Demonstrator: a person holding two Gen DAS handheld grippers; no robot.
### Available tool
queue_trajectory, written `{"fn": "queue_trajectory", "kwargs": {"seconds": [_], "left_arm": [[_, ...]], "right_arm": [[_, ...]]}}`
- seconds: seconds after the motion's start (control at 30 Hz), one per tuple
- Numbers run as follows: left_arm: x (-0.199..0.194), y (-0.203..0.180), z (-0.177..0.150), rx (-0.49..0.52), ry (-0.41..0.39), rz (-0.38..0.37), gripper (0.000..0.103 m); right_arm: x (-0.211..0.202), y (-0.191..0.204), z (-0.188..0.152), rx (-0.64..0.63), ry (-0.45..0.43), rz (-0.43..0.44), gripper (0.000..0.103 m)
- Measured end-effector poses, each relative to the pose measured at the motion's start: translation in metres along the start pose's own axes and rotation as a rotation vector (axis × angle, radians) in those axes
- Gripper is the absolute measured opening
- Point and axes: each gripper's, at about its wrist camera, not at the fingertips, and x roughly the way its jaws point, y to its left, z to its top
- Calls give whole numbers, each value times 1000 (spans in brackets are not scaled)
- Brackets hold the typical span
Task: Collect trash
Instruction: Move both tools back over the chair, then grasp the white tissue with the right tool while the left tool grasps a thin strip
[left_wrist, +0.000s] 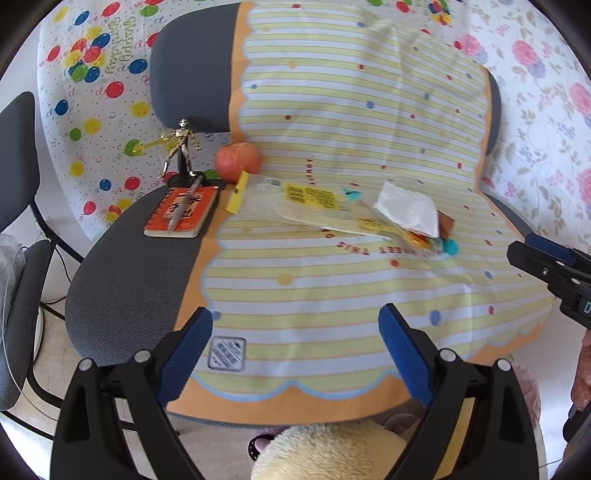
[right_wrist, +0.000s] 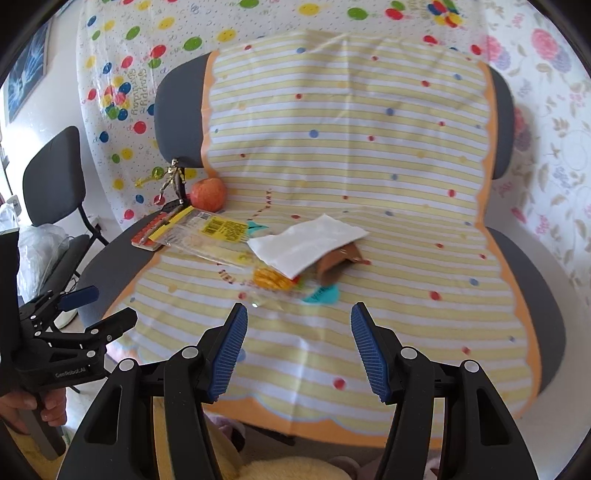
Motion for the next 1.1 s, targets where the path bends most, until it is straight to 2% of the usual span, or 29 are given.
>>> {"fn": "queue_trajectory", "kwargs": {"seconds": [0.2,0.33,0.53,0.57,0.63,0.67,0.7,0.73,0.8,0.87,1.0,1.1], "left_arm": [[20,15,14,-35,7,8,89],[29,19,15,-42,17,6,89],[37,25,10,-53,41,5,89],[37,25,9,-52,42,5,89],[35,26,8,-52,43,3,89],[35,26,7,-52,44,4,89],[34,26,6,-53,46,5,89],[34,26,5,-56,47,5,89],[31,27,3,-58,49,5,89],[27,28,2,-54,42,15,89],[16,26,6,-36,12,36,89],[11,17,12,-18,-6,26,89]], "right_arm": [[58,12,32,-28,42,8,59],[101,12,47,-20,87,2,53],[145,10,35,10,185,-7,51],[143,12,33,0,170,-8,49],[141,12,30,11,163,13,36],[140,11,29,34,165,33,25],[140,10,30,42,165,31,7],[140,8,30,45,168,21,4],[135,0,32,75,150,36,3],[116,-3,39,68,73,28,3],[47,-11,62,46,-109,75,3],[-1,-19,70,28,-193,45,3]]}}
